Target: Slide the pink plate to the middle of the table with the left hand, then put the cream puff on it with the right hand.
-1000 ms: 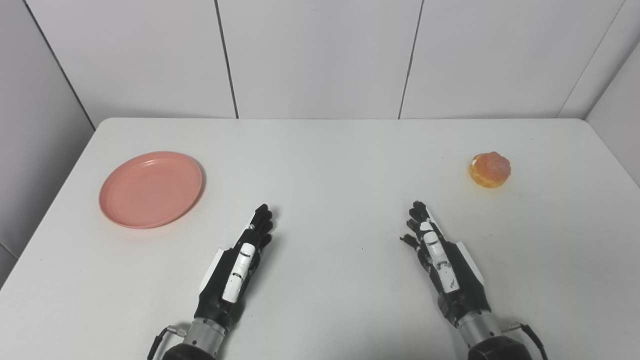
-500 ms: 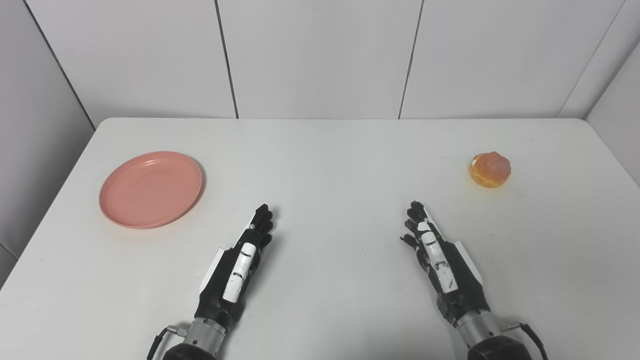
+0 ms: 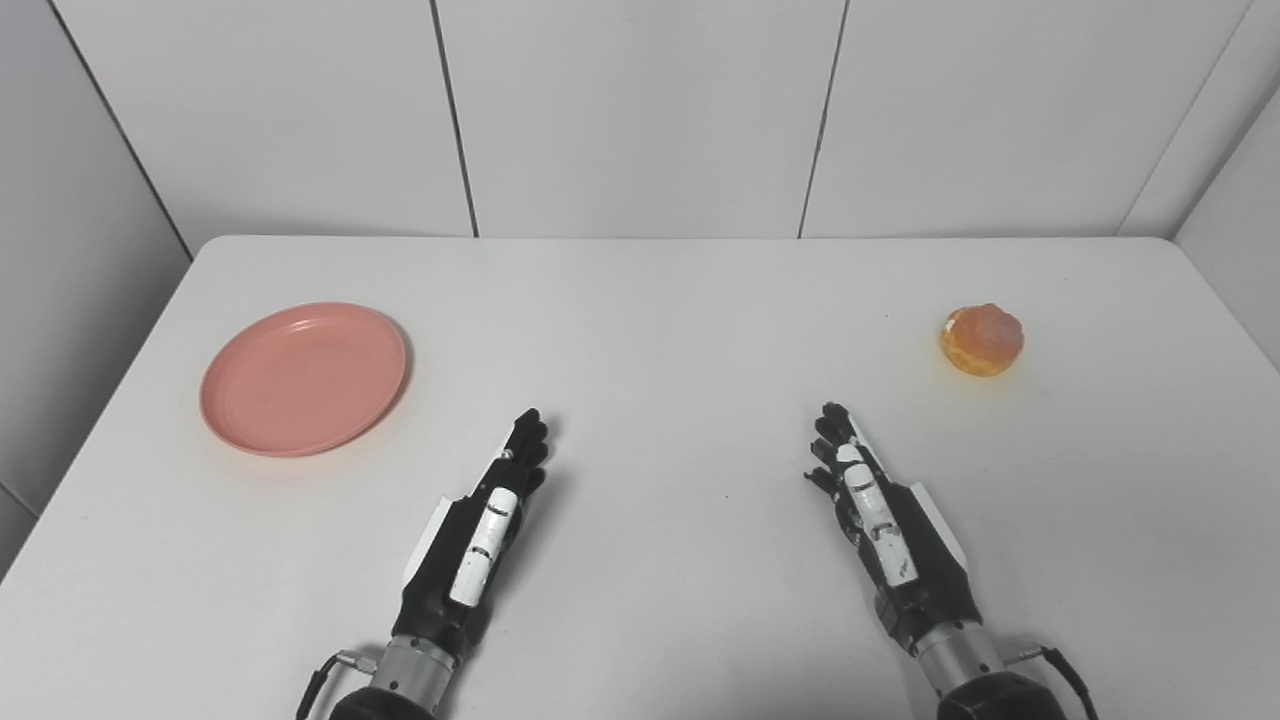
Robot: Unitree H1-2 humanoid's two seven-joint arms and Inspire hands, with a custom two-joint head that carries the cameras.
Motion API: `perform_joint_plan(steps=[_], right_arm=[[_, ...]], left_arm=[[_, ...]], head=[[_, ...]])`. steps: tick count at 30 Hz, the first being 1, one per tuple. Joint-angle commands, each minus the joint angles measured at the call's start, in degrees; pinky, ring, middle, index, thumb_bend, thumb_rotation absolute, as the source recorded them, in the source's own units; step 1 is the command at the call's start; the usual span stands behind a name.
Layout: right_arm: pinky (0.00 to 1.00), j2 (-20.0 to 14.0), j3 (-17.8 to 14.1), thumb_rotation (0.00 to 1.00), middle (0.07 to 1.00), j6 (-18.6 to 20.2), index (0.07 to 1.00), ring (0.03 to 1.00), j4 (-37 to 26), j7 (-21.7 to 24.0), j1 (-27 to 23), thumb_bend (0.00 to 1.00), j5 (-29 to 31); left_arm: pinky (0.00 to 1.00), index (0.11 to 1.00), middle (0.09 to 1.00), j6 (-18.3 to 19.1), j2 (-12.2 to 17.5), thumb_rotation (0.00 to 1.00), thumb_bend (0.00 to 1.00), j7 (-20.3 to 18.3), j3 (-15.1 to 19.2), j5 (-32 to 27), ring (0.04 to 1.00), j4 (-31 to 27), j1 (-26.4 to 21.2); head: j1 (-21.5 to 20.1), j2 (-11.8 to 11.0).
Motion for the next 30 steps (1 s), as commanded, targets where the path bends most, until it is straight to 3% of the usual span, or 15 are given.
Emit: perform_joint_plan(steps=[1,5,14,19,30], right_arm=[[1.0,-0.1,-1.0,1.0,1.0,-4.4,1.0,1.0,0.1,0.3,-0.1,0.21,1.6],[1.0,-0.5,-2.2,1.0,1.0,-7.4,1.0,1.0,1.7,1.8,0.1,0.21,4.8],[1.0,-2.1,-2.9,1.0,1.0,-9.8,1.0,1.0,2.6,3.2,0.4,0.18,6.1],[1.0,-2.6,-2.9,1.0,1.0,-9.6,1.0,1.0,2.2,3.2,0.4,0.09,6.3],[1.0,-2.5,-2.4,1.0,1.0,-6.7,1.0,1.0,-0.2,2.5,0.6,0.05,6.5]], left_arm=[[1.0,1.0,1.0,-0.2,-0.9,1.0,0.5,0.9,-0.4,1.4,1.0,2.1,1.2],[1.0,1.0,1.0,-1.6,-2.5,1.0,0.5,1.9,-0.9,2.5,1.0,3.4,1.3],[1.0,1.0,1.0,-3.4,-4.8,1.0,0.5,3.4,-2.2,6.1,1.0,5.5,1.1],[1.0,1.0,1.0,-2.2,-5.8,1.0,0.49,4.1,-2.5,7.2,1.0,5.4,1.2],[1.0,1.0,1.0,-3.0,-6.1,1.0,0.5,4.3,-2.6,7.7,1.0,5.9,1.1]], head=[[3.6,-1.9],[7.0,-3.9],[14.4,-7.2],[15.3,-7.9],[15.2,-8.4]])
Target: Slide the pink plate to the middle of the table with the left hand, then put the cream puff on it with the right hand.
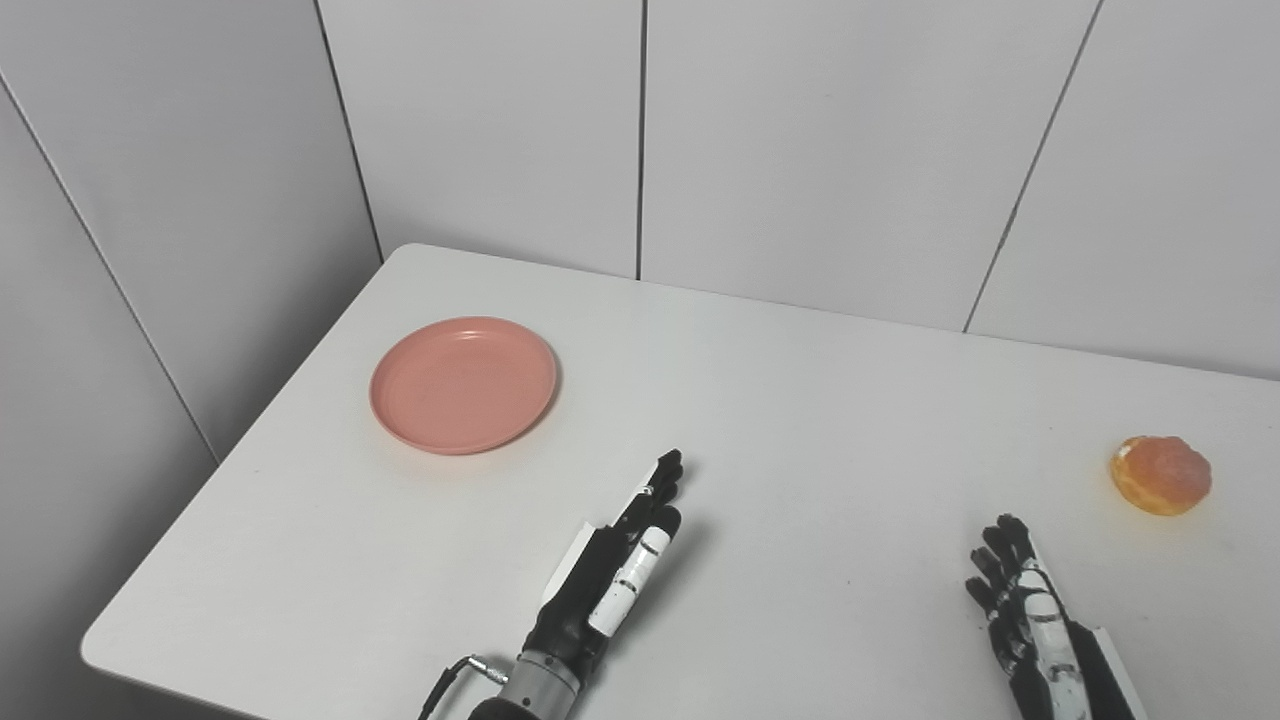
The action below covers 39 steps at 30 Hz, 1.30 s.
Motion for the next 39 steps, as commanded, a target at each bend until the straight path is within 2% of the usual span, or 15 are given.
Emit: perform_joint_plan(steps=[1,8,16,22,30,33,39], right_arm=[[1.0,0.1,0.0,1.0,1.0,-0.2,1.0,1.0,-2.4,0.1,-0.6,0.04,0.5],[1.0,0.4,0.5,1.0,1.0,-0.4,1.0,1.0,-2.4,-0.2,-0.9,0.03,-0.3],[1.0,0.9,0.6,1.0,1.0,0.7,1.0,1.0,-2.9,-0.6,-1.0,0.03,-0.1],[1.0,1.1,0.8,1.0,1.0,0.6,1.0,1.0,-2.9,-0.7,-1.0,0.03,-0.2],[1.0,1.3,1.0,1.0,1.0,0.3,1.0,1.0,-2.5,-0.5,-1.2,0.04,0.4],[1.0,1.3,1.0,1.0,1.0,0.9,1.0,1.0,-2.8,-0.8,-1.2,0.05,0.0],[1.0,1.0,1.0,1.0,1.0,0.9,1.0,1.0,-2.6,-0.6,-1.3,0.07,0.2]], left_arm=[[1.0,1.0,1.0,0.3,-1.4,1.0,0.5,0.0,-1.5,0.1,1.0,3.6,1.3],[1.0,1.0,1.0,1.1,-1.2,1.0,0.52,-0.3,-1.0,-0.8,1.0,2.7,1.3],[1.0,1.0,1.0,3.9,-0.9,1.0,0.51,-1.1,-0.5,-3.6,1.0,0.5,0.9],[1.0,1.0,1.0,6.4,0.1,1.0,0.48,-1.5,-0.5,-4.5,1.0,-3.0,0.8],[1.0,1.0,1.0,11.2,2.1,1.0,0.51,-3.2,-0.1,-6.9,1.0,-9.6,0.3],[1.0,1.0,1.0,11.5,2.7,1.0,0.48,-3.9,0.5,-8.0,1.0,-11.6,-0.2],[1.0,1.0,1.0,15.1,3.5,1.0,0.48,-4.0,2.8,-11.2,1.0,-15.3,-1.8]], head=[[0.1,0.1],[-0.2,0.2],[-0.3,0.4],[0.0,0.5],[0.2,0.8],[0.3,1.0],[0.6,1.1]])
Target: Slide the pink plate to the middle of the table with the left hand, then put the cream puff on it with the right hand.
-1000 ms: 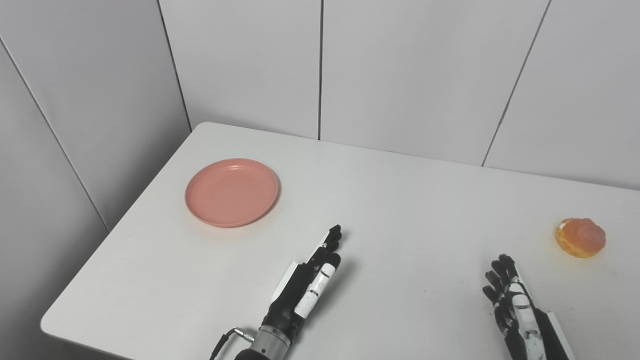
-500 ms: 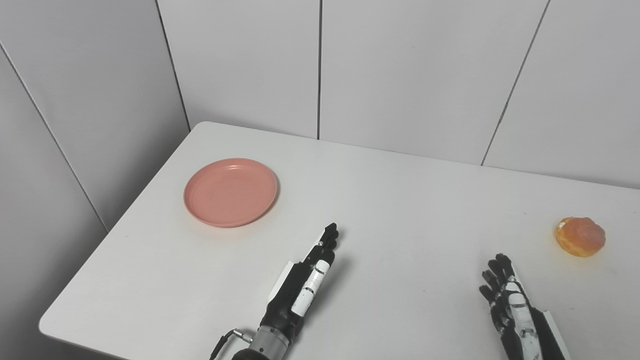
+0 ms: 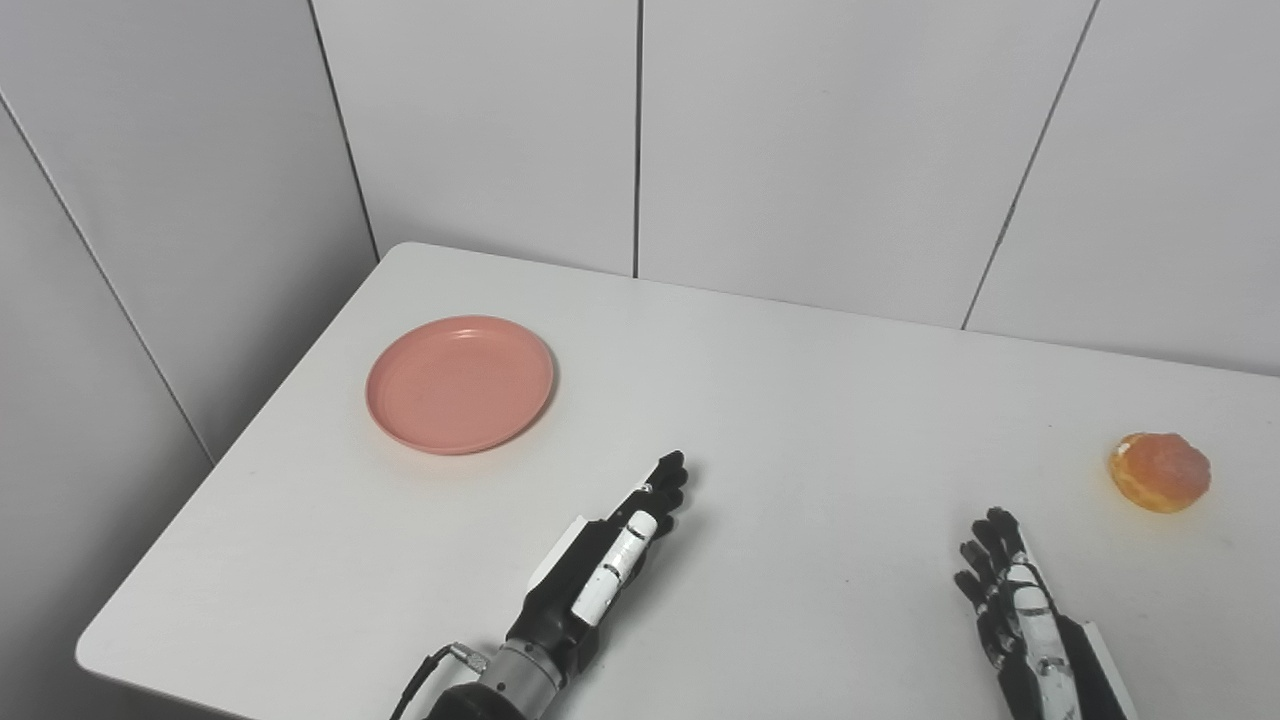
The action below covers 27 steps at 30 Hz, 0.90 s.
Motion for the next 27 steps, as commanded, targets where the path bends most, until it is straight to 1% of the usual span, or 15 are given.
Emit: perform_joint_plan(steps=[1,5,8,11,12,15,18,21,23,27], right_arm=[[1.0,0.0,-0.2,1.0,1.0,-0.2,1.0,1.0,-1.7,0.0,-1.3,0.07,0.2],[1.0,0.0,-0.3,1.0,1.0,-0.2,1.0,1.0,-1.4,0.0,-1.3,0.07,0.3],[1.0,-0.1,-0.3,1.0,1.0,-0.3,1.0,1.0,-1.3,0.1,-1.4,0.07,0.2],[1.0,-0.2,-0.3,1.0,1.0,-0.3,1.0,1.0,-1.3,0.3,-1.4,0.06,0.5],[1.0,-0.2,-0.3,1.0,1.0,-0.2,1.0,1.0,-1.3,0.3,-1.4,0.06,0.5],[1.0,-0.3,-0.3,1.0,1.0,-0.1,1.0,1.0,-1.4,0.1,-1.4,0.04,0.3],[1.0,-0.6,-0.1,1.0,1.0,0.1,1.0,1.0,-1.7,0.1,-1.4,0.04,-0.2],[1.0,-0.6,-0.2,1.0,1.0,0.5,1.0,1.0,-2.0,0.1,-1.4,0.04,0.1],[1.0,-0.7,-0.2,1.0,1.0,0.5,1.0,1.0,-2.1,0.3,-1.4,0.03,0.2],[1.0,-0.9,-0.2,1.0,1.0,0.7,1.0,1.0,-2.3,0.3,-1.3,0.02,0.2]], left_arm=[[1.0,1.0,1.0,0.8,0.4,1.0,0.48,-0.1,1.0,-1.7,0.998,-2.8,-1.9],[1.0,0.995,0.999,3.1,1.6,1.0,0.5,-0.2,2.3,-2.3,0.993,-5.3,-3.2],[0.99,0.975,0.983,5.0,2.1,1.0,0.5,0.6,3.5,-2.5,0.98,-7.3,-4.5],[0.97,0.957,0.964,6.6,2.4,1.0,0.5,1.5,5.5,-3.1,0.956,-8.9,-6.2],[0.97,0.954,0.96,6.7,2.5,1.0,0.5,1.8,6.2,-3.3,0.951,-9.2,-6.8],[0.97,0.954,0.963,7.0,2.9,1.0,0.45,2.8,8.0,-3.2,0.95,-10.1,-8.9],[0.97,0.956,0.965,7.9,3.4,1.0,0.45,3.4,10.0,-3.8,0.954,-10.7,-10.5],[0.97,0.947,0.961,6.7,4.4,1.0,0.48,3.3,12.3,-5.5,0.961,-9.3,-12.0],[0.95,0.929,0.946,5.4,5.3,1.0,0.46,3.3,14.0,-6.7,0.949,-7.6,-13.1],[0.95,0.931,0.947,3.2,7.1,1.0,0.46,2.8,16.6,-8.5,0.943,-4.2,-15.5]], head=[[0.1,0.0],[0.6,-0.1],[0.7,-0.1],[0.8,-0.2],[0.8,-0.2],[1.0,-0.3],[1.1,-0.3],[1.2,-0.3],[1.2,-0.3],[1.4,-0.3]])
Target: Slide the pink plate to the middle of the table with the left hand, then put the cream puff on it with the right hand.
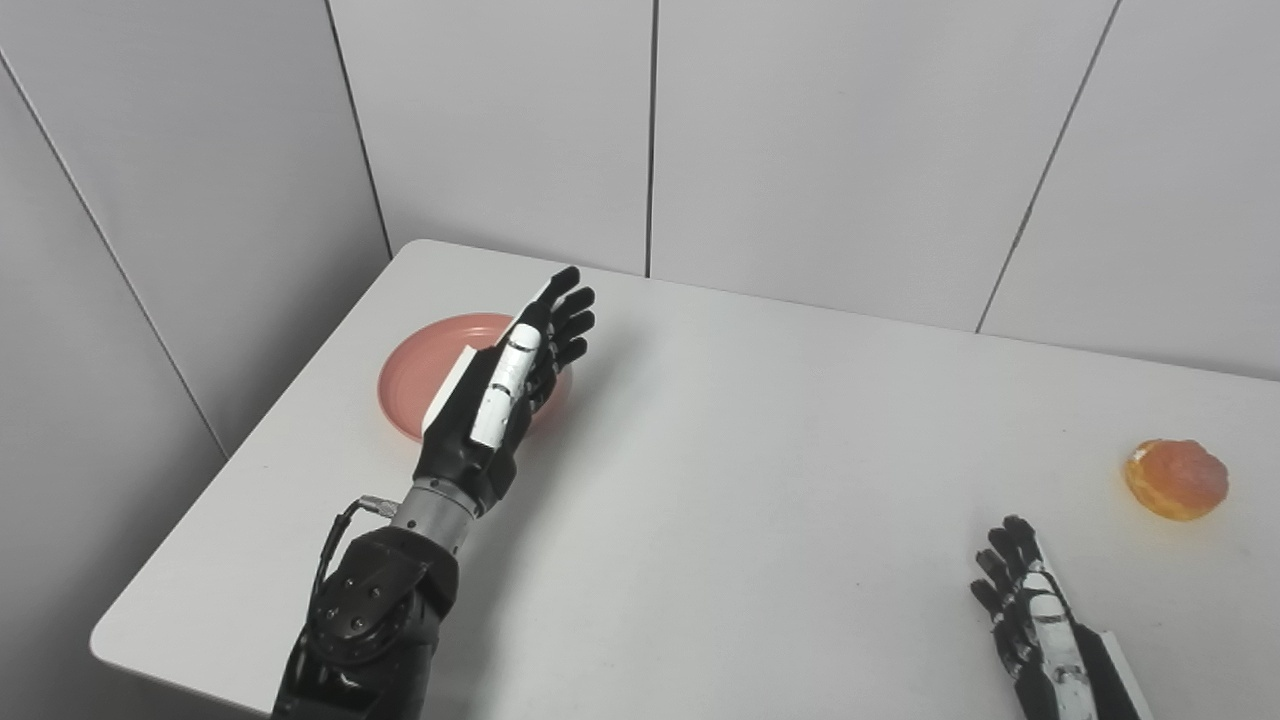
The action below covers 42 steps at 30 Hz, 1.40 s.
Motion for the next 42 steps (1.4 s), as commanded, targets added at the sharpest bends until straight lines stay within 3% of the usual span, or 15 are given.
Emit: perform_joint_plan(steps=[1,12,25,42], right_arm=[[1.0,-0.2,-0.2,1.0,1.0,0.0,1.0,1.0,-2.4,0.1,-1.1,0.02,0.1],[1.0,-0.1,-0.3,1.0,1.0,0.6,1.0,1.0,-2.8,-0.2,-1.0,0.02,-0.1],[1.0,0.0,-0.4,1.0,1.0,0.6,1.0,1.0,-3.1,0.0,-0.7,0.01,0.4],[1.0,0.0,-0.6,1.0,1.0,2.2,1.0,1.0,-4.2,-0.7,-0.7,0.0,0.3]], left_arm=[[0.95,0.932,0.947,-3.6,1.7,1.0,0.46,-0.1,1.6,-1.4,0.943,0.4,-3.6],[0.95,0.93,0.937,-1.0,4.7,1.0,0.44,2.2,6.0,-2.8,0.932,3.2,-10.0],[0.93,0.9,0.917,-2.7,9.4,1.0,0.42,4.0,9.8,-3.0,0.911,11.3,-14.5],[0.93,0.88,0.9,-5.1,12.9,1.0,0.42,5.5,13.9,-3.7,0.905,21.9,-17.6]], head=[[0.1,0.0],[0.3,-0.1],[0.9,-0.7],[1.2,-1.1]])
